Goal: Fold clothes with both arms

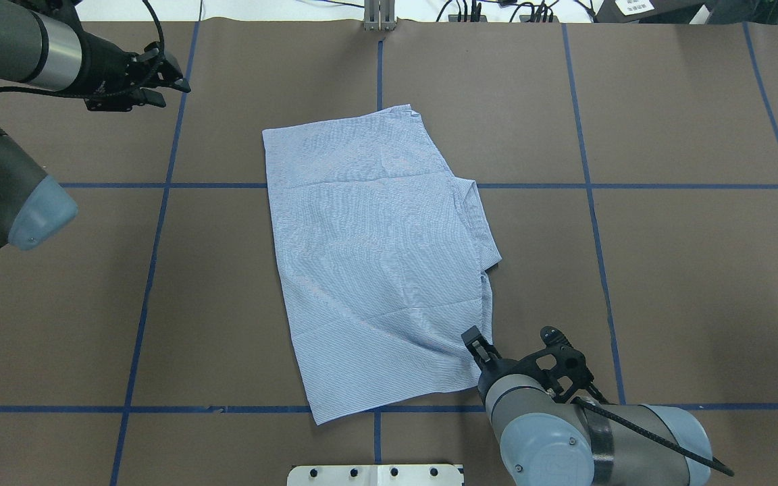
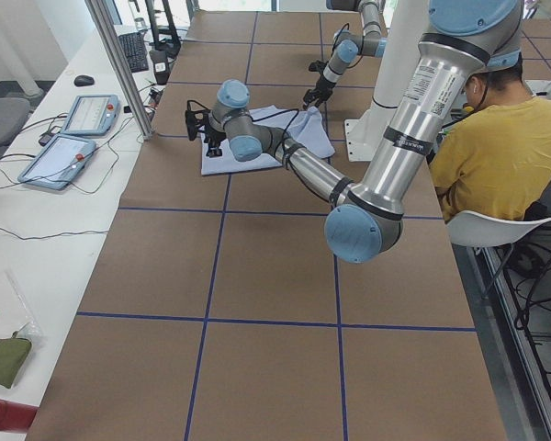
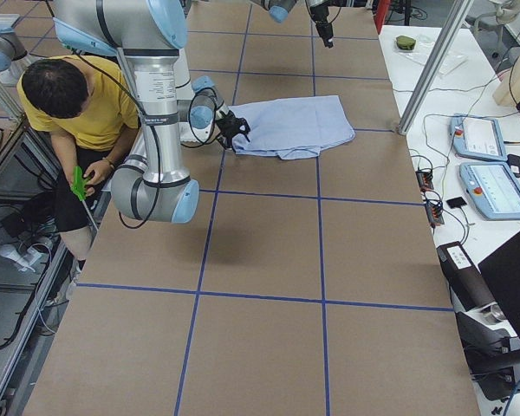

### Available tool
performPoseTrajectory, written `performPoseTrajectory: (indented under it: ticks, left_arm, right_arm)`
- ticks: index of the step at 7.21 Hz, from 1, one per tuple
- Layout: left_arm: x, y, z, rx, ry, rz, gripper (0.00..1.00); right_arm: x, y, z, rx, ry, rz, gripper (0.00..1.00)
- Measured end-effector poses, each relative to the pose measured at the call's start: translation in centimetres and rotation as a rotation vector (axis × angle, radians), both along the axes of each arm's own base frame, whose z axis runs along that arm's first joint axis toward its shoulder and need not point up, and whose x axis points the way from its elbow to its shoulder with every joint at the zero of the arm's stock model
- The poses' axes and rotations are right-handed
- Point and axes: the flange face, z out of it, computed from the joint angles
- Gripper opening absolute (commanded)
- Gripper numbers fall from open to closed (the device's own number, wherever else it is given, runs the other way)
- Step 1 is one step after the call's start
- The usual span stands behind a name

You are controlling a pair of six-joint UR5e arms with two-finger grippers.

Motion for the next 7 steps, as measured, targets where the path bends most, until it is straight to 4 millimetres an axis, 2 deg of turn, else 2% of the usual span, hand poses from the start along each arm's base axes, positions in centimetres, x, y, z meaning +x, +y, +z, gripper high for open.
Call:
performPoseTrajectory:
  ticks: [2,3,4,5,6,7]
  left_arm:
    - [0.1,0.1,0.0,0.000,0.001,0.001,0.53]
    - [0.1,0.1,0.0,0.000,0.001,0.001,0.53]
    - [0.1,0.1,0.0,0.000,0.001,0.001,0.53]
    - [0.1,0.1,0.0,0.000,0.001,0.001,0.53]
    - [0.1,0.1,0.0,0.000,0.001,0.001,0.53]
    - [0.1,0.1,0.0,0.000,0.001,0.001,0.53]
  right_arm:
    - [-0.5,1.2,0.6,-0.002,0.012,-0.020,1.00]
    - [-0.9,1.8,0.8,-0.003,0.015,-0.031,0.73]
    - [-1.1,2.1,0.8,-0.005,0.015,-0.038,0.54]
    - [-1.3,2.3,0.9,-0.007,0.018,-0.042,0.54]
    - [-1.4,2.3,1.2,-0.009,0.023,-0.044,0.46]
    - [-1.5,2.3,1.2,-0.010,0.023,-0.044,0.21]
